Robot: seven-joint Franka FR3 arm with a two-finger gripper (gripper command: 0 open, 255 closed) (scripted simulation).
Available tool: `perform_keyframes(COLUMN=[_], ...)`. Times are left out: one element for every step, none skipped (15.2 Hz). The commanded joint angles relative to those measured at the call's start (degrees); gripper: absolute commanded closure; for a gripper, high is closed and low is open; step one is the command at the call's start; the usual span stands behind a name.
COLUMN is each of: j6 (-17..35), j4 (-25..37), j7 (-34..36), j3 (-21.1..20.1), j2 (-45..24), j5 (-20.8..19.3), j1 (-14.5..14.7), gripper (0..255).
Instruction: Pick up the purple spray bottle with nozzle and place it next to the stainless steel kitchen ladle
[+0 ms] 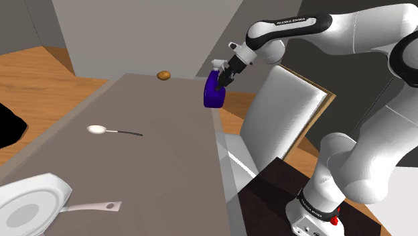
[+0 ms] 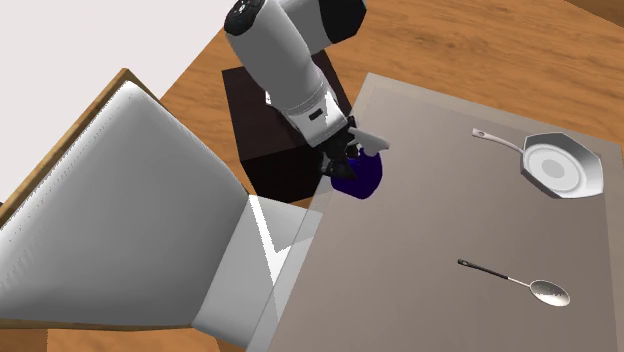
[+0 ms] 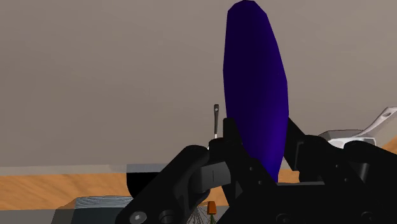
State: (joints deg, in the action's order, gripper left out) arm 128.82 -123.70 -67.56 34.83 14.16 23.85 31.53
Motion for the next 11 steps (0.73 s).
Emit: perform_keyframes(j6=[-1.26,-1.9,-2.54,-3.19,-3.84,-4.49,-5.15,-5.81,-6.48,-7.14,-7.82], j4=[1.28,1.87,2.47,3.08,3.71,4.35,5.0,5.67,6.34,7.04,7.74], j7=[0.93,1.38,1.81,2.24,2.65,3.05,3.44,3.83,4.2,4.56,4.91], j3=[-0.23,-0.34,-0.45,-0.55,-0.64,-0.73,-0.82,-0.89,-0.97,-1.03,-1.09], j2=[0.17,0.33,0.47,0.6,0.72,0.82,0.91,0.98,1.04,1.08,1.11], j5=[-0.57,-0.88,-1.18,-1.45,-1.72,-1.96,-2.2,-2.41,-2.62,-2.81,-2.98], j1=[-0.1,-0.16,-0.23,-0.28,-0.34,-0.38,-0.43,-0.46,-0.5,-0.52,-0.54], gripper=[255,255,255,255,255,255,255,255,255,255,255])
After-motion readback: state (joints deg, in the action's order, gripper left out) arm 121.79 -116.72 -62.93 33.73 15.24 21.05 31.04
